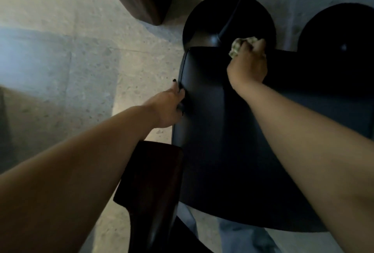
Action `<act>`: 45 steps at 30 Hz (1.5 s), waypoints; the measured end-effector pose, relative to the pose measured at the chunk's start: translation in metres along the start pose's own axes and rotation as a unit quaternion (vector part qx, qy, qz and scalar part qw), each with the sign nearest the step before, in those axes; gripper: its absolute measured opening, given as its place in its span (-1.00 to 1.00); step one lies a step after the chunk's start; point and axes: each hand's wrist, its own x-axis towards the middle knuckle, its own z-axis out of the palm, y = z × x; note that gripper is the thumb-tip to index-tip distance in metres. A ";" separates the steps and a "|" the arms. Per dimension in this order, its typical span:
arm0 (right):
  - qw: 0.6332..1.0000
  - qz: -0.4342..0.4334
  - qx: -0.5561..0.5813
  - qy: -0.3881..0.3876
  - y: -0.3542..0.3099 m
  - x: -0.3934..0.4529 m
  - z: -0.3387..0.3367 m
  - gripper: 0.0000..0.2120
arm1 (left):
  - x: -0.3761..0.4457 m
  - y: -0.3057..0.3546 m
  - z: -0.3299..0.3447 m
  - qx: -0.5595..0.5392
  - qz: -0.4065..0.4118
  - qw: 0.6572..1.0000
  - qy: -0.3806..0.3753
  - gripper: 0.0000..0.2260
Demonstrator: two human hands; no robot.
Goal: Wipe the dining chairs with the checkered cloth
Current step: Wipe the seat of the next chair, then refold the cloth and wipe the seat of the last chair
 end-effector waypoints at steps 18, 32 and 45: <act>0.899 -0.345 -0.006 -0.271 0.046 -0.170 -0.008 -0.37 | -0.019 0.024 -0.035 -0.025 -0.084 0.996 -0.034 -0.54; 0.821 -0.324 -0.046 -0.468 0.100 -0.257 -0.039 -0.42 | -0.092 0.127 -0.032 0.003 0.016 1.000 0.019 -0.53; 0.878 0.064 0.190 -0.435 0.097 -0.285 -0.144 -0.77 | -0.215 0.153 0.001 -0.104 0.072 0.990 0.064 -0.52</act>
